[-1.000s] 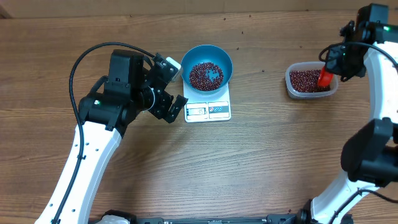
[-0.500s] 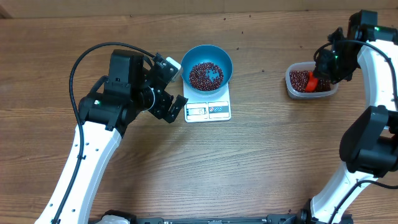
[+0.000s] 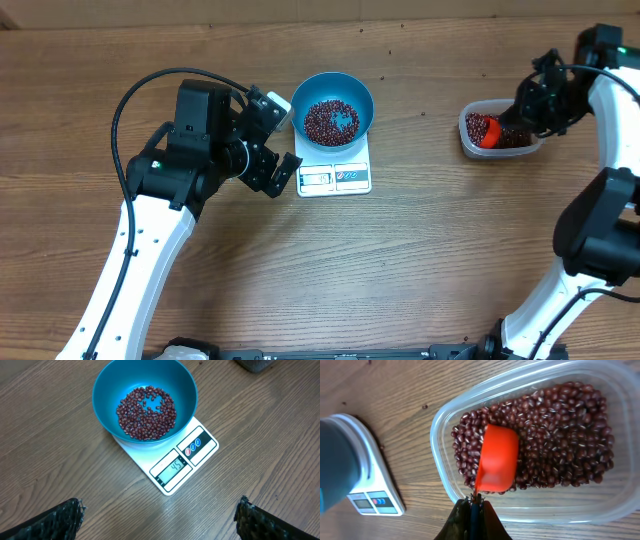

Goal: Scoop item into bowl and weigh 150g on scale
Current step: 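Return the right gripper to the tub and dip the scoop into beans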

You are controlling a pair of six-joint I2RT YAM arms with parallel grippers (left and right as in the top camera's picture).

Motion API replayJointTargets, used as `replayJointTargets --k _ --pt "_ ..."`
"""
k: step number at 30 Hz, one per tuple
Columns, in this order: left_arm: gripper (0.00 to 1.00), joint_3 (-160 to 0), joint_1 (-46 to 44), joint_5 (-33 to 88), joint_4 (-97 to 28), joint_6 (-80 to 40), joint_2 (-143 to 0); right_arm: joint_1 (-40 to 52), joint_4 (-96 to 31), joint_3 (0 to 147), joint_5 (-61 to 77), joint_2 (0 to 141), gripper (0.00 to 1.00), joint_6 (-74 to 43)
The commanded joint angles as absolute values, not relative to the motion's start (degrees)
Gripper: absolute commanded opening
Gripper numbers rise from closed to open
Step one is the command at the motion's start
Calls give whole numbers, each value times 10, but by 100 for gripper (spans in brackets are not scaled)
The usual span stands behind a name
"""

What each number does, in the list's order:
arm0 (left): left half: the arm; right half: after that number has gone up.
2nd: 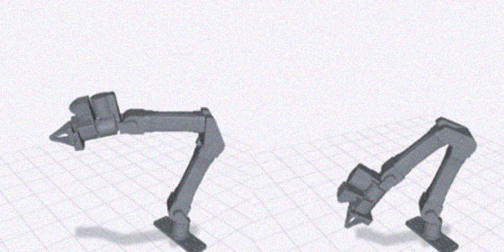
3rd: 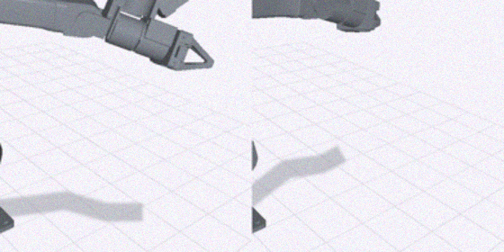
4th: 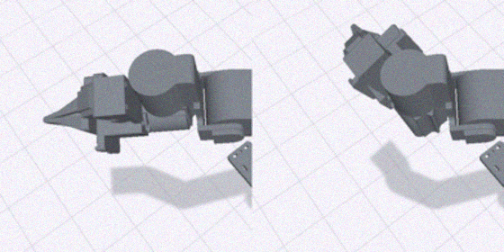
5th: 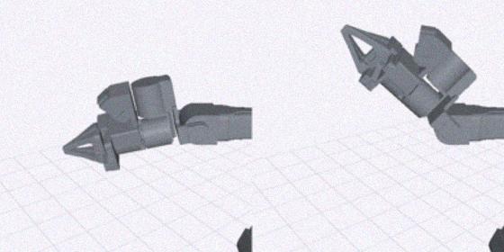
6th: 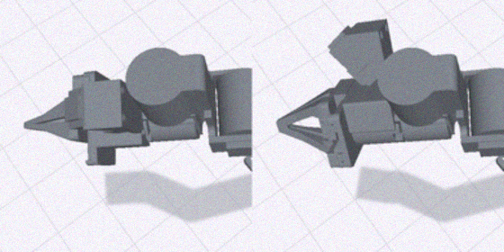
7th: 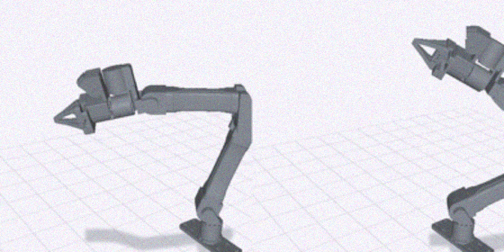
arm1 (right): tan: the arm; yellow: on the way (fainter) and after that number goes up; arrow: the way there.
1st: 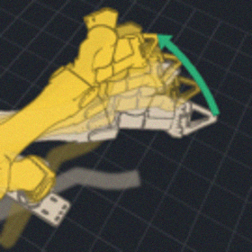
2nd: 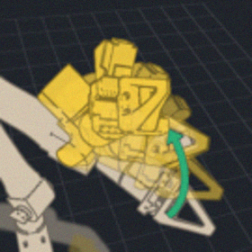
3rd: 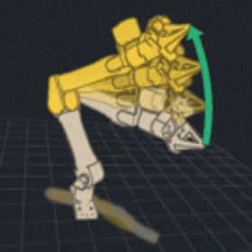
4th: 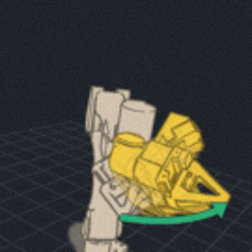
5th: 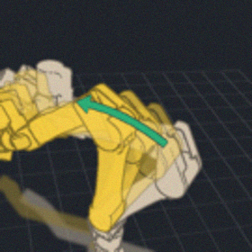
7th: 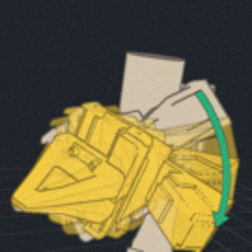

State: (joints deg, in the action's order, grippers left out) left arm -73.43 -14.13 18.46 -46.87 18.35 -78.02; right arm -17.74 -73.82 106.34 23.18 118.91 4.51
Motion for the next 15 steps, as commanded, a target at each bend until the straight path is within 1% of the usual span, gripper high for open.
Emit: replayJointTargets --k 1,8,15 --pt "99 -732 -139 189 -467 180 -783 -196 -739 1061 287 1195 4 55" --pt "100 -732 -139 189 -467 180 -783 -234 -747 1061 348 1195 4 95" --pt "100 -732 -139 189 -467 180 -783 -272 -758 1061 374 1195 4 96"
